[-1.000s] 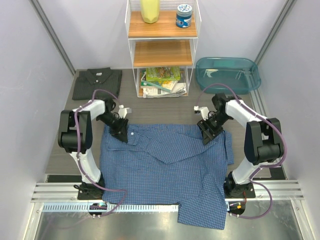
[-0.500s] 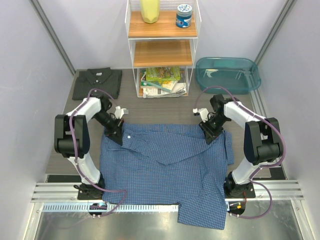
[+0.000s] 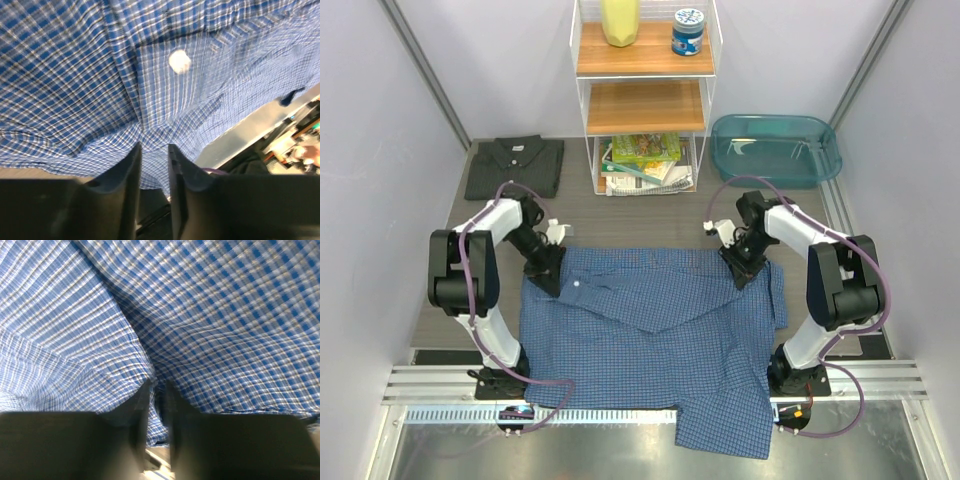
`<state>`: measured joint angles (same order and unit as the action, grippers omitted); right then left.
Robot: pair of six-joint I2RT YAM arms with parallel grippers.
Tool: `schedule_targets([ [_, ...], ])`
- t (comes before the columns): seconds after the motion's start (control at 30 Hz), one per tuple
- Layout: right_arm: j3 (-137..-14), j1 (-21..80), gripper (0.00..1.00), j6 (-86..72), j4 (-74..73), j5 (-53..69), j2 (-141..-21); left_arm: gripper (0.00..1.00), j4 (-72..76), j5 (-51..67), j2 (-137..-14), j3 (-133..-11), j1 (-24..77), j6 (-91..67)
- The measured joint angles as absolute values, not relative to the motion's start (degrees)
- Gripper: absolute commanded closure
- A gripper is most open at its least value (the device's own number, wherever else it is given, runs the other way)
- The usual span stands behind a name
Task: Fold and stack the long sleeve shirts
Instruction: Fold the shirt
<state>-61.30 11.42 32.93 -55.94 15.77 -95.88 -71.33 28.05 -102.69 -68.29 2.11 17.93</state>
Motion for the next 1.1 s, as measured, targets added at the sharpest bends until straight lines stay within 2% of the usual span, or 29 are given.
schedule_targets([
  [0.03,-61.43,11.57,0.53,32.71,-56.31,16.03,-95.88,0.51,-70.46,27.07,-102.78,-67.13,2.04,17.47],
  [0.13,-63.86,11.68,0.43,32.42,-59.66,16.95,-95.74,0.39,-69.80,26.28,-102.72,-66.17,1.34,17.85],
  [0.23,-67.02,11.27,0.45,32.36,-61.10,17.04,-94.37,0.34,-68.38,26.15,-101.12,-66.19,-0.32,18.79],
  [0.43,-67.61,10.44,0.62,31.05,-59.33,14.22,-91.00,0.39,-61.56,23.73,-93.10,-65.41,-1.85,18.65],
  [0.7,-65.52,10.83,0.76,28.49,-50.76,6.70,-101.49,0.43,-52.77,17.98,-99.26,-62.94,-1.80,17.96],
  [0.9,-67.68,11.31,0.80,27.16,-49.84,1.98,-105.78,0.46,-52.95,16.82,-104.49,-66.15,-3.03,15.81],
  [1.1,-76.20,11.68,0.81,26.04,-51.62,-1.08,-112.09,0.47,-57.87,18.17,-112.71,-76.53,-5.04,13.41],
])
